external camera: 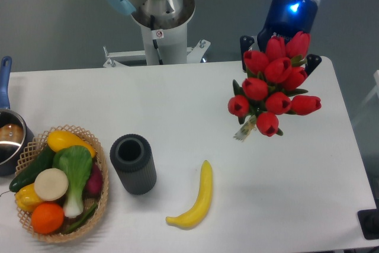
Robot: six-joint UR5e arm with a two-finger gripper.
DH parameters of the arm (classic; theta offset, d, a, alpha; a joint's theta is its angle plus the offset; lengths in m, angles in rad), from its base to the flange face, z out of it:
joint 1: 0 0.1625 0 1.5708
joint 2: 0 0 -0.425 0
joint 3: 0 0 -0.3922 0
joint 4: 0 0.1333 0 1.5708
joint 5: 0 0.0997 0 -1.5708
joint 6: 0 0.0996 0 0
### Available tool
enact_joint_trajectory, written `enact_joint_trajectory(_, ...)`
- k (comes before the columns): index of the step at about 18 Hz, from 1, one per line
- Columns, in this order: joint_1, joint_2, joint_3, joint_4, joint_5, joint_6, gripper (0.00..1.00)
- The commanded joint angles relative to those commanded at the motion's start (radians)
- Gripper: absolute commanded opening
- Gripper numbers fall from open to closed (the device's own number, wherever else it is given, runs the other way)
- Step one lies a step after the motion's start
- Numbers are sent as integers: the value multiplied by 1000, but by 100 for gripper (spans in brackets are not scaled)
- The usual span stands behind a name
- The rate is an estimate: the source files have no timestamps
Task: Place the flowers on the table
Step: 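Rotate the gripper holding the red tulip bouquet so blooms hang downward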
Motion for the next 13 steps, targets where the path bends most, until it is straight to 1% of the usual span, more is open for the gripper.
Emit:
enact_joint_trajectory(3, -24, -2, -29, -6, 166, 2, 42)
enact_joint_trajectory(4, -31, -2, -50, -9, 212, 2, 41)
enact_joint_trajectory(9, -34, -5, -140, -11, 302, 2, 41)
enact_joint_trajectory(11, -35, -11, -153, -15, 365, 2, 40)
enact_joint_trajectory(13, -35, -23, -152, -46, 419, 0, 40)
